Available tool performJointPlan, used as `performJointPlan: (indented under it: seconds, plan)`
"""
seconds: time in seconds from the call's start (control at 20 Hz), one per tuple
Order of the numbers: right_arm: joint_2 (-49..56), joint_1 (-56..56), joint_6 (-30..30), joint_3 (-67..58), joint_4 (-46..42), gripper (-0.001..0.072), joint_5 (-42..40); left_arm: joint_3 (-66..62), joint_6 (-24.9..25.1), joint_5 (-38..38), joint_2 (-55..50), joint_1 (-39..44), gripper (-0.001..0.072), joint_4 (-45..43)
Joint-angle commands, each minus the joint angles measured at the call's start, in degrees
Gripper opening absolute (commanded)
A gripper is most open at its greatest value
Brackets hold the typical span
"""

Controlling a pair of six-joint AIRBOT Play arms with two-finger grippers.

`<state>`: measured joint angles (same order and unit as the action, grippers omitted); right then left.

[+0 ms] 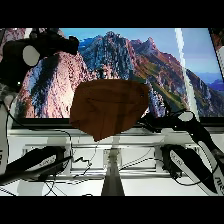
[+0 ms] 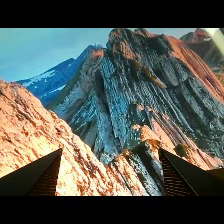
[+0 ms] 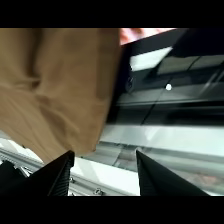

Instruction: Fold the clothes and pants, and hang the long-sleeved shirts on hangers.

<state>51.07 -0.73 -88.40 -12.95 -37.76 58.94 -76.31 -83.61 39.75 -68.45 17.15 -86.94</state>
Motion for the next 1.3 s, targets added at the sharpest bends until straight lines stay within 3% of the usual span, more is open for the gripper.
performJointPlan:
  seconds: [0.0, 0.15, 0.2, 0.35, 0.55, 0.85, 1.05, 1.25]
  plan:
    - [6.05, -2.49, 5.11, 0.31, 4.76, 0.0444, -4.85, -0.02, 0.00, -0.02, -0.02, 0.00, 0.0697, -0.02]
    - [9.53, -8.96, 5.60, -0.02, 8.00, 0.0441, -12.90, -0.02, 0.00, -0.02, -0.02, 0.00, 0.0697, -0.02]
    - [10.29, -10.88, 5.60, -0.57, 7.96, 0.0378, -14.97, -0.02, 0.00, 0.00, -0.02, 0.00, 0.0697, -0.02]
    - [10.64, -12.94, 5.68, -3.61, 7.10, 0.0013, -18.29, -0.02, -0.66, 0.09, -0.02, 0.00, 0.0697, 0.50]
    - [9.57, -12.81, 6.01, -16.11, -7.85, 0.0015, -20.37, -0.02, -7.89, 0.42, 0.02, -0.04, 0.0697, 1.46]
    - [4.72, -12.81, -1.95, -46.73, -41.77, 0.0015, -15.69, -0.02, -7.98, 3.87, 0.02, -0.66, 0.0697, 1.46]
    - [4.04, -12.81, -2.12, -59.65, -56.54, 0.0015, -7.02, -0.02, -11.15, 12.85, -0.04, -1.18, 0.0697, 1.46]
    - [4.13, -10.62, -2.01, -61.20, -68.57, 0.0014, -1.14, 0.04, -11.13, 24.81, -1.84, -1.09, 0.0696, 1.51]
